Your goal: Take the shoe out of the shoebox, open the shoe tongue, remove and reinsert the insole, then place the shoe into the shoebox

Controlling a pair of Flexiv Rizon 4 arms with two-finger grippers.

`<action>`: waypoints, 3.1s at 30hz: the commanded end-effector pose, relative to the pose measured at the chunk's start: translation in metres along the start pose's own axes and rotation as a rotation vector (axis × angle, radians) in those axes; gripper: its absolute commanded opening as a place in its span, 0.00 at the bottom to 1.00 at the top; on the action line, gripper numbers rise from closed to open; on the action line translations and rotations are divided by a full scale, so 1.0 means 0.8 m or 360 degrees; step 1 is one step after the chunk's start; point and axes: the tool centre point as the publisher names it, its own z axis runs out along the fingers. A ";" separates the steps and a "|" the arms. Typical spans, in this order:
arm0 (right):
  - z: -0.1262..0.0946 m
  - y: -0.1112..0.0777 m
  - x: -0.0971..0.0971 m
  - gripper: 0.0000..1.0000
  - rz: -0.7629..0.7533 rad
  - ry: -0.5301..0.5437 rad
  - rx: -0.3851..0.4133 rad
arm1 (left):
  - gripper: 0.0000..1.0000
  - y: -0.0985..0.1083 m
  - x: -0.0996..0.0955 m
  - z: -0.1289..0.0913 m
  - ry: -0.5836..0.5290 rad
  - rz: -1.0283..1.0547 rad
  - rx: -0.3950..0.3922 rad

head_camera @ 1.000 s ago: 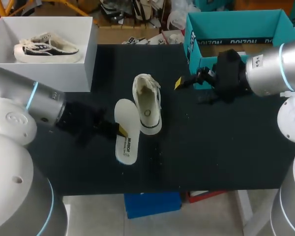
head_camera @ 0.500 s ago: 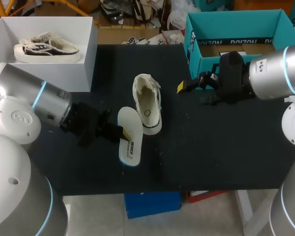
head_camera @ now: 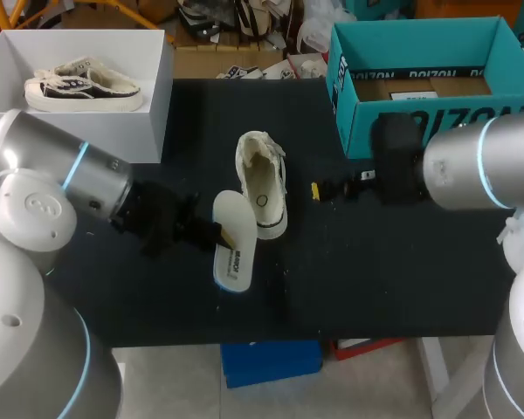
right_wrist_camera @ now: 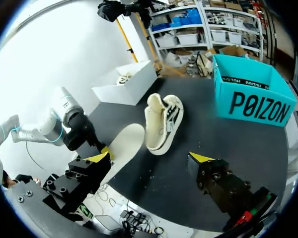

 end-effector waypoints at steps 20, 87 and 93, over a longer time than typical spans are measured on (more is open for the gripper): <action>-0.041 -0.052 -0.018 1.00 -0.0128 -0.0390 -0.0072 | 0.00 0.006 -0.016 0.019 0.0022 0.0030 0.0091; -0.041 -0.052 -0.018 1.00 -0.0128 -0.0390 -0.0072 | 0.00 0.166 -0.026 0.058 0.0394 -0.0073 0.0180; -0.041 -0.052 -0.018 1.00 -0.0128 -0.0390 -0.0072 | 0.02 0.181 -0.024 0.054 0.0396 -0.0123 0.0104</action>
